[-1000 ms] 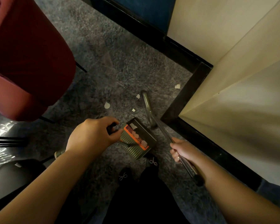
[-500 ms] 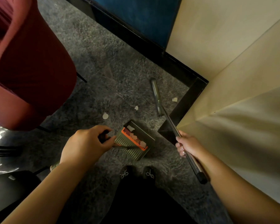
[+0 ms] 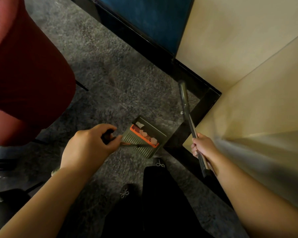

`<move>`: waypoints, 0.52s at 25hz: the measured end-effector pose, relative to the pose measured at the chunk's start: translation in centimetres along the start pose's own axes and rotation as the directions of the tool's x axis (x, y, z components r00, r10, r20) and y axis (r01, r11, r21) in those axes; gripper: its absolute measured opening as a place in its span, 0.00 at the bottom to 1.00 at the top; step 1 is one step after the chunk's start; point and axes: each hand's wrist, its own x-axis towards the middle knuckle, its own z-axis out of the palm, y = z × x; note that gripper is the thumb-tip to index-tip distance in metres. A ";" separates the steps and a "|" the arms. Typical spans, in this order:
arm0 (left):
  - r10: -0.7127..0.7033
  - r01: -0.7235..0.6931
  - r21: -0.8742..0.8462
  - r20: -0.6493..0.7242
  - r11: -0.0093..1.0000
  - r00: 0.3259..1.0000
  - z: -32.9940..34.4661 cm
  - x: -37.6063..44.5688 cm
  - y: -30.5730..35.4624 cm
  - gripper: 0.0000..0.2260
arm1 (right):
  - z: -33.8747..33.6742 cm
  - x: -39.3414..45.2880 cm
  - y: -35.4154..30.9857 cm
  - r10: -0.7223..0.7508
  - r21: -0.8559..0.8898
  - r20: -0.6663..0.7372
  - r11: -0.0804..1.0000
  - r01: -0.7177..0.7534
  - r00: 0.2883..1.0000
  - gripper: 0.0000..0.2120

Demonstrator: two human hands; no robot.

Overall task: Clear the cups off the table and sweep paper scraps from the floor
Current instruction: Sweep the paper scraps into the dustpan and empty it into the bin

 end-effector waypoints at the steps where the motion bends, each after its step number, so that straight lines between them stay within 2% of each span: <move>1: -0.020 0.020 -0.003 0.000 1.000 1.000 0.2 0.5 0.9 0.17 | -0.6 0.9 -0.9 -0.011 -0.033 -0.013 0.999 0.011 1.000 0.05; 4: -0.062 0.062 -0.013 -0.006 0.998 0.998 0.9 1.8 2.8 0.17 | -1.7 3.8 -3.2 -0.012 -0.100 -0.041 0.995 0.008 0.999 0.06; 8: -0.120 0.119 -0.029 -0.054 0.992 0.991 1.1 2.7 3.9 0.15 | -1.4 7.3 -4.5 0.011 -0.133 -0.059 0.991 -0.019 0.998 0.22; 13: -0.102 0.100 -0.027 -0.074 0.995 0.992 1.1 3.2 4.3 0.13 | -0.5 8.5 -4.1 0.074 -0.191 -0.001 0.979 -0.072 0.997 0.28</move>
